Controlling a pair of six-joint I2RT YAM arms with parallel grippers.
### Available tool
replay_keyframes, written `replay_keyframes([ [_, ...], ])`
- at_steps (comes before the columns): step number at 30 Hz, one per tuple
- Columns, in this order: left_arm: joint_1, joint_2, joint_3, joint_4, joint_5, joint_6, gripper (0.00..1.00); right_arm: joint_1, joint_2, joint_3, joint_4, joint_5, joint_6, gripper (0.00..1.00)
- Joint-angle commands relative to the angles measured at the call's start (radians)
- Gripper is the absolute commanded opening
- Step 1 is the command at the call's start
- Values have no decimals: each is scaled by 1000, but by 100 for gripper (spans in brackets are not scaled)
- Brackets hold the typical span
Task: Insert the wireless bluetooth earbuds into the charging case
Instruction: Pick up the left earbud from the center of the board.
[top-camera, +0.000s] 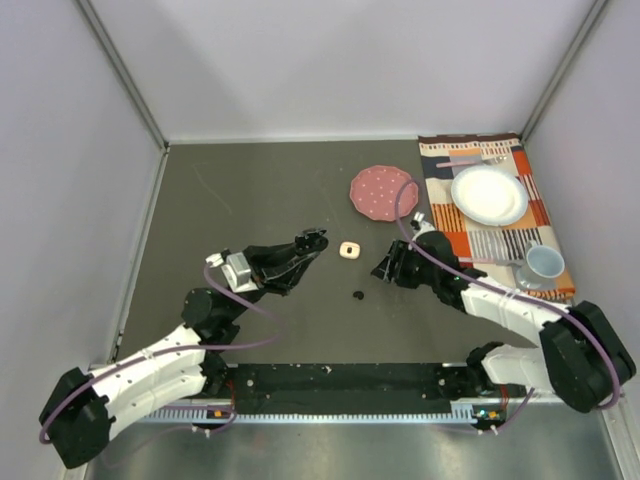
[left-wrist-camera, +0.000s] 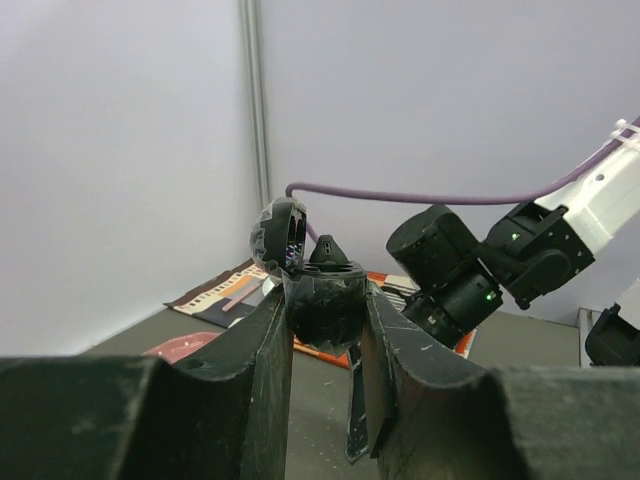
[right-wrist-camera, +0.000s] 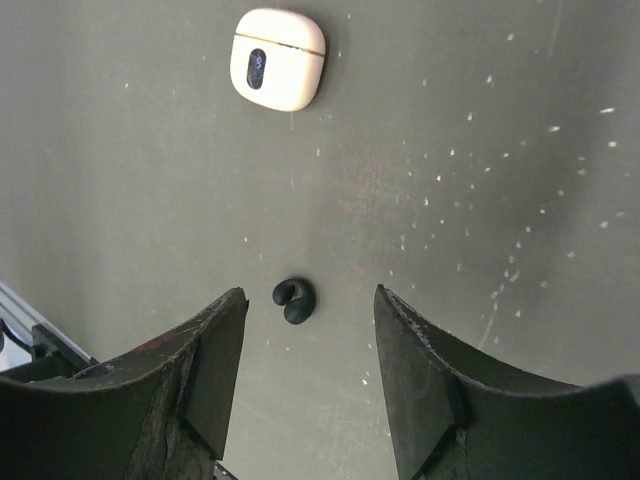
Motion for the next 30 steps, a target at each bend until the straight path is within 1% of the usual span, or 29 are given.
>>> replay_keyframes([
  [1,-3,-30,-1,4,-14,18,0,-5,57,18,117,-79,8,55],
  [4,-3,-42,2,-19,-17,27,0,-6,102,28,117,-80,2,57],
  [6,-3,-54,0,-28,-29,33,0,-6,134,39,105,-70,6,60],
  [9,-3,-70,-6,-48,-38,38,0,-6,166,55,108,-80,3,61],
  [11,-1,-74,-9,-51,-44,41,0,-6,176,58,118,-90,5,64],
  [13,-1,-82,-9,-57,-49,44,0,-6,189,64,123,-100,2,64],
  [21,-1,-108,-6,-91,-46,42,0,-6,243,84,129,-146,-17,61],
  [26,-1,-101,-12,-85,-54,41,0,-6,251,73,125,-139,-27,61],
  [29,-1,-90,-7,-79,-54,41,0,-6,272,74,138,-154,-32,59],
  [30,-1,-87,-6,-79,-52,41,0,-6,278,78,145,-162,-34,57],
])
